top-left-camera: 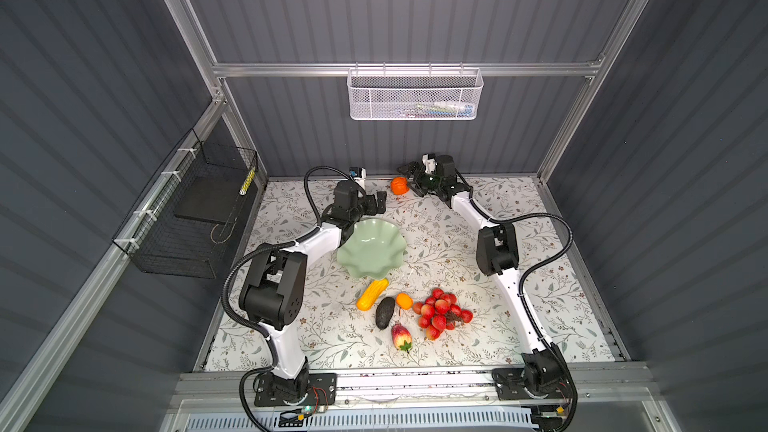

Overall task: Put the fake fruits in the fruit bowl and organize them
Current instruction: 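Grasp the orange fruit with the left gripper while the right gripper withdraws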

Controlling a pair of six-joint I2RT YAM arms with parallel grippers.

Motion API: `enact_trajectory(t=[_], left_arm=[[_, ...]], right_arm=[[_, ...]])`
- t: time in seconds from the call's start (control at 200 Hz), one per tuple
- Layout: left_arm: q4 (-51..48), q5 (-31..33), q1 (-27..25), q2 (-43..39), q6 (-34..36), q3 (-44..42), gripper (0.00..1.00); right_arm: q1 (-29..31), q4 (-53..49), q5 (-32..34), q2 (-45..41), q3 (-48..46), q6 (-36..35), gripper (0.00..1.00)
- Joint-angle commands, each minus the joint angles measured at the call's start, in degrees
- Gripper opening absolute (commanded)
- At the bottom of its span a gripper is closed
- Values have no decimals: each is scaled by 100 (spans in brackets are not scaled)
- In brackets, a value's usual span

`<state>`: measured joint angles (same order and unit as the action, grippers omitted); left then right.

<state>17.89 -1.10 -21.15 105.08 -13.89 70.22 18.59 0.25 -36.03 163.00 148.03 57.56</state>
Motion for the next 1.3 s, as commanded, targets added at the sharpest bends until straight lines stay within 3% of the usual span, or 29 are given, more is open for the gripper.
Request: enact_trajectory(t=[0.0,0.175,0.375,0.515,0.725,0.935,1.091,1.296], left_arm=[[-121,29,51,48,130,156,100],[-164,-75,62,420,276,634,100],[-260,-594,59,1494,376,1776,100],[-847,-1085,61,2509,412,2984,100],[-833,-1357,50,3335,165,3885,100],[-1401,-1494,23,4020,167,4876,100],[-1347,-1550,1,4319,169,5224,100],[-1774,-1577,-34,5049,15,6334,100]], right_arm=[[97,327,-264,-385,-411,114,99],[-59,1202,-172,-1600,-2213,120,99],[-522,2219,-173,-3150,-4503,422,99],[-855,2255,-211,-4189,-5768,229,99],[-1175,2251,-417,-5320,-7350,56,99],[-1296,2357,-454,-6019,-8464,55,99],[-1329,2436,-518,-6239,-8829,113,99],[-1419,2322,-459,-6803,-9195,97,99]])
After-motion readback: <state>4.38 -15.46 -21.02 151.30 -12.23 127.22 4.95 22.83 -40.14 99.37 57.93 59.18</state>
